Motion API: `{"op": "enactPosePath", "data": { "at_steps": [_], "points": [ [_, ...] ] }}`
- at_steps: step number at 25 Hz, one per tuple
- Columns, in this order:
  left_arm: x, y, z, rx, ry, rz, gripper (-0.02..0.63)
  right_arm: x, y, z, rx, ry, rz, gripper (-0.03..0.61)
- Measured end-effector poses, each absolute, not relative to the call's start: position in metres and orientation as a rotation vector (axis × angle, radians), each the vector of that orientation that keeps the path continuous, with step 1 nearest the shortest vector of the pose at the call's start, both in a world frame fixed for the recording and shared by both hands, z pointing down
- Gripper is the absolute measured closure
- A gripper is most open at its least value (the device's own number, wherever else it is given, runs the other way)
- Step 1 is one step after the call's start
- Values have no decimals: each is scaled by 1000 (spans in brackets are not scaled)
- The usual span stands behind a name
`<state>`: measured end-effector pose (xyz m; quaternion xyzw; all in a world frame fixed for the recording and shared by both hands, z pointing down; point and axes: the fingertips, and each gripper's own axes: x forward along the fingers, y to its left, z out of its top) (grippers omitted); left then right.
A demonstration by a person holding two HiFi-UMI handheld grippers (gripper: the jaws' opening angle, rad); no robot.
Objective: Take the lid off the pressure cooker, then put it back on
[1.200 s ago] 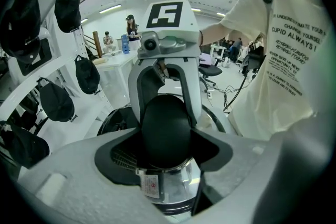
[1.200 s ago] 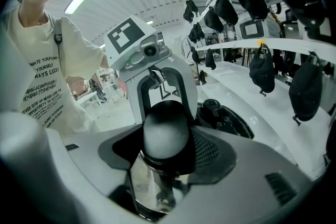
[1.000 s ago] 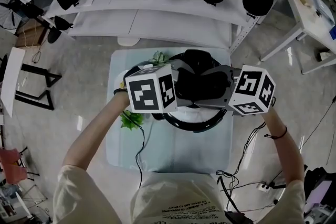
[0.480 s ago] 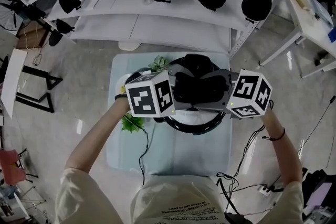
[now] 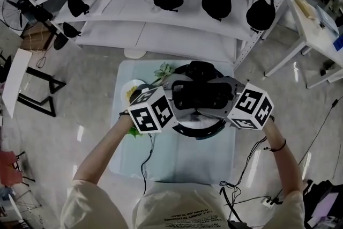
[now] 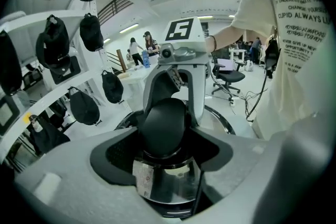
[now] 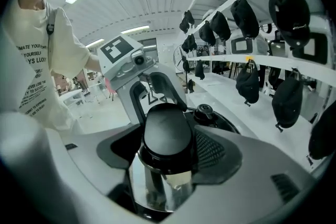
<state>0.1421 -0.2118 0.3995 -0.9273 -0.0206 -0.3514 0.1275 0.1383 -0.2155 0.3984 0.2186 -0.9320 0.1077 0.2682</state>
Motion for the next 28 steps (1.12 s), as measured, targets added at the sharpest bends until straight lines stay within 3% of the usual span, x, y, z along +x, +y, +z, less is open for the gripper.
{"op": "enactPosePath", "data": {
  "at_steps": [6, 20, 28],
  "points": [
    [133, -214, 387, -2744, 266, -763, 328, 144, -212, 387, 778, -2594, 228, 281],
    [96, -191, 365, -2876, 756, -537, 333, 166, -185, 365, 1112, -2679, 248, 302],
    [83, -160, 361, -2876, 957, -479, 468, 168, -155, 356, 1184, -2735, 283, 419]
  ]
}}
